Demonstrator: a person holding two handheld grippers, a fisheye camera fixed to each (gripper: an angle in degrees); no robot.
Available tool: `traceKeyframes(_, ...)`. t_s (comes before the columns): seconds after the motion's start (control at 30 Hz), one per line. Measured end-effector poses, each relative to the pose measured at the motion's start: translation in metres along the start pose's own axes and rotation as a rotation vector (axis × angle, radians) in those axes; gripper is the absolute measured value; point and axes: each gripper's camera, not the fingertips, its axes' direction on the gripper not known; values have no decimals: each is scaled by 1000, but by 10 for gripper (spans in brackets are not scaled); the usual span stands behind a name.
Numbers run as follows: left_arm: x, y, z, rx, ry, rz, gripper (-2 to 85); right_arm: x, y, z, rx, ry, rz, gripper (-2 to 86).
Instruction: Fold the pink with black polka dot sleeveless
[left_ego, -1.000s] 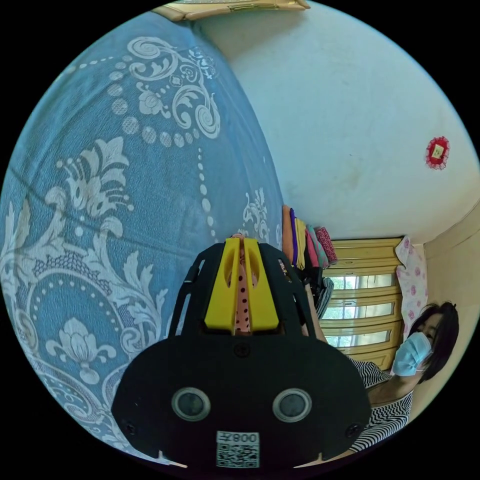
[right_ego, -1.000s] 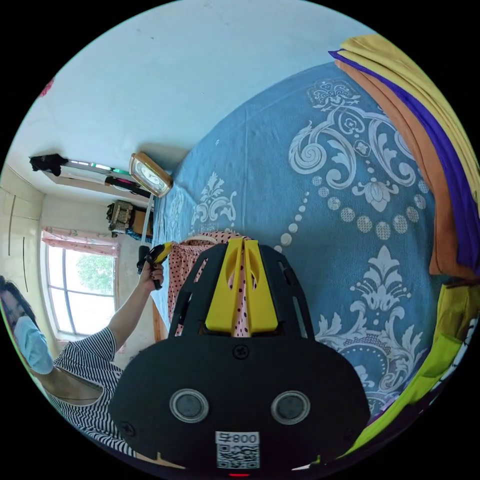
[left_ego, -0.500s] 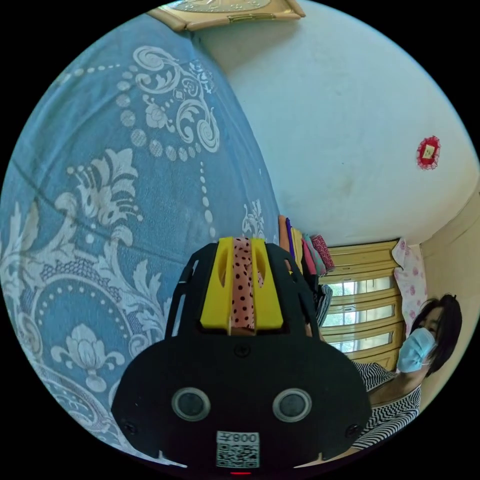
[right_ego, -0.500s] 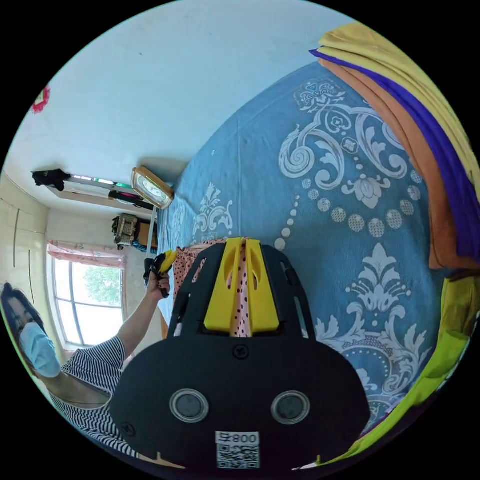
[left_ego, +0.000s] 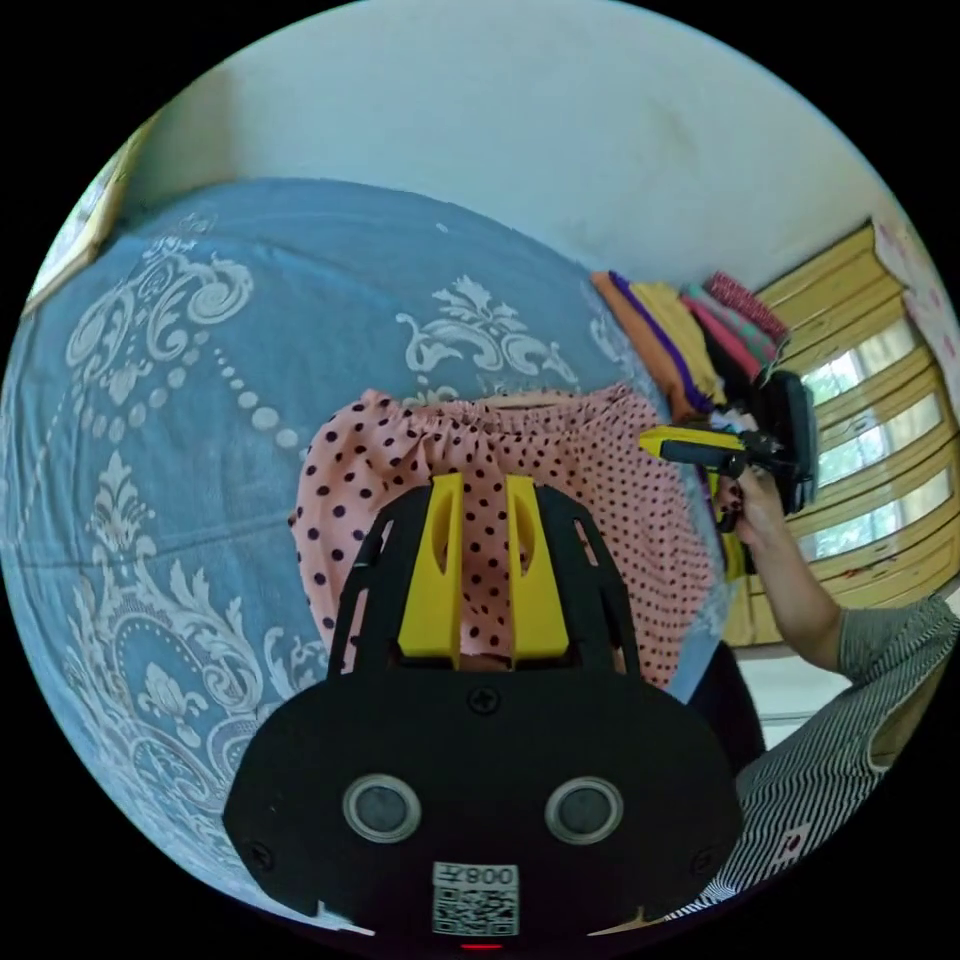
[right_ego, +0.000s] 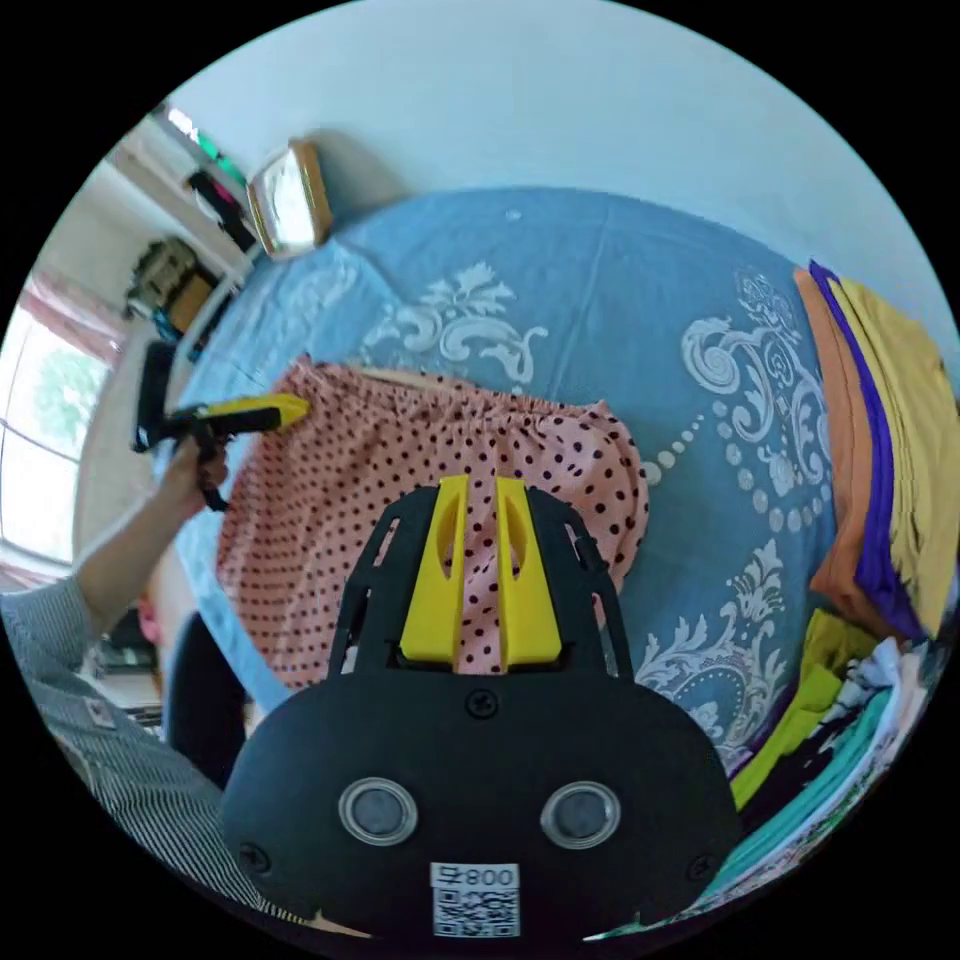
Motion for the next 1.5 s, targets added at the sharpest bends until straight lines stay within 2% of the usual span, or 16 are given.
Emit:
traceKeyframes(0.13, 26, -7, -11, -26, -152, 44, 33, -29, -10, 9, -18, 105, -15, 32)
traceKeyframes(0.73, 57, 33, -100, 143, -100, 37, 7, -55, -11, -92, 142, 23, -3, 3)
traceKeyframes(1.0, 46, 62, -96, 150, -95, -25, 7, -34, -5, -111, 157, -19, 43, 3)
traceKeyframes(1.2, 36, 91, -76, 106, -128, -62, 5, -12, -3, -93, 58, -6, 63, 3)
traceKeyframes(1.33, 32, 117, -64, 92, -128, -71, 4, 0, 10, -95, 62, -24, 67, 3)
traceKeyframes(1.5, 40, 159, -73, 159, -117, -56, 6, 19, 41, -119, 91, -55, 80, 4)
